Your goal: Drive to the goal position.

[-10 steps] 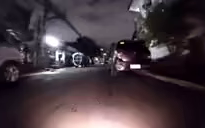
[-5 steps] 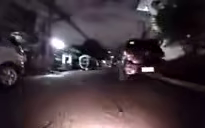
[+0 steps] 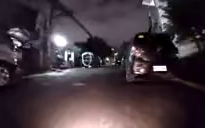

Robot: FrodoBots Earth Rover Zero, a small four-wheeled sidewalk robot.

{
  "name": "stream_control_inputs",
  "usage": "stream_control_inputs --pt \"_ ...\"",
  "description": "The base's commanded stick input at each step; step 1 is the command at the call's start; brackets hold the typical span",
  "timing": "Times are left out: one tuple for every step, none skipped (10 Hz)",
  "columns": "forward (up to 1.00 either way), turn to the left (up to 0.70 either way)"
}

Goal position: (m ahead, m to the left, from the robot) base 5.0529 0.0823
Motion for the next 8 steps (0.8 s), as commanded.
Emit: stream_control_inputs --pt "1.00 0.00" --pt "1.00 0.00" --pt "1.00 0.00" --pt "1.00 0.00" --pt "1.00 0.00" --pt "1.00 0.00" --pt "1.00 0.00" --pt "1.00 0.00"
